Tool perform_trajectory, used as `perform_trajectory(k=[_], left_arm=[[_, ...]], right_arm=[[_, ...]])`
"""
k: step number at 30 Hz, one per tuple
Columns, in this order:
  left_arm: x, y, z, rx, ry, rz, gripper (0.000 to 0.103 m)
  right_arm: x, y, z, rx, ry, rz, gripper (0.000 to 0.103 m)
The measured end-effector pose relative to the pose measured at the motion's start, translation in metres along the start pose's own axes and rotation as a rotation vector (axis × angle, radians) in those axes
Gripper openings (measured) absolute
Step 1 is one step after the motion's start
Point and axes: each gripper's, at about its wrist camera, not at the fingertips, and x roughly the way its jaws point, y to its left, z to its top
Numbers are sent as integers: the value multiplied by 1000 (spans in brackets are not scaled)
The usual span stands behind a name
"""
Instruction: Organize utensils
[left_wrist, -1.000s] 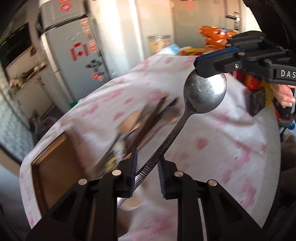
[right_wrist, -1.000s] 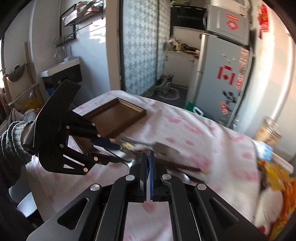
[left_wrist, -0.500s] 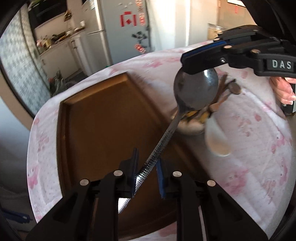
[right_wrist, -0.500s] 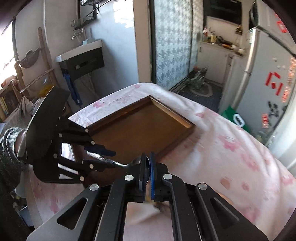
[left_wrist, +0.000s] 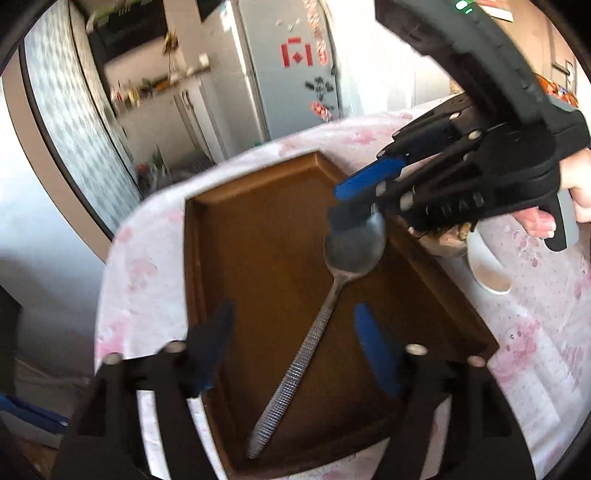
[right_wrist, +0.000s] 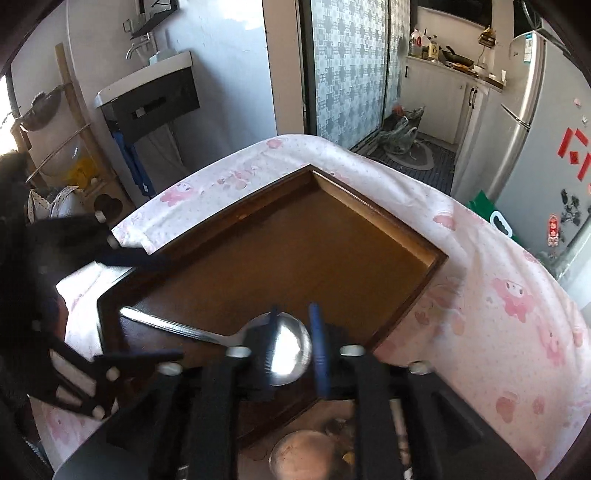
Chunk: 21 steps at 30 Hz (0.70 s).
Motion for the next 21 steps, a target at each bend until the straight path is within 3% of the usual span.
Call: perform_trajectory(k=[1, 2, 8, 12, 15, 19, 21], left_arm=[[-7, -3, 0, 11, -24, 5, 84], [-13, -5, 1, 21, -46, -1, 90], [-29, -45, 2, 97, -111, -125, 91], [-21, -81, 8, 159, -116, -167, 91], [-13, -108, 17, 209, -124, -201, 91], [2, -138, 36, 269, -115, -206, 90], [6, -151, 42, 288, -115, -203, 90]], right_arm=[[-12, -3, -2, 12, -28, -4, 68], [-25, -9, -4, 27, -56, -1, 73], [-132, -59, -50, 179, -189, -88, 79], [-173, -79, -109, 261, -199, -187, 79], [-179, -92, -148, 338, -167, -265, 79], [-169, -107, -181, 421, -104, -300, 78], [-159, -125, -193, 506, -79, -246, 64]])
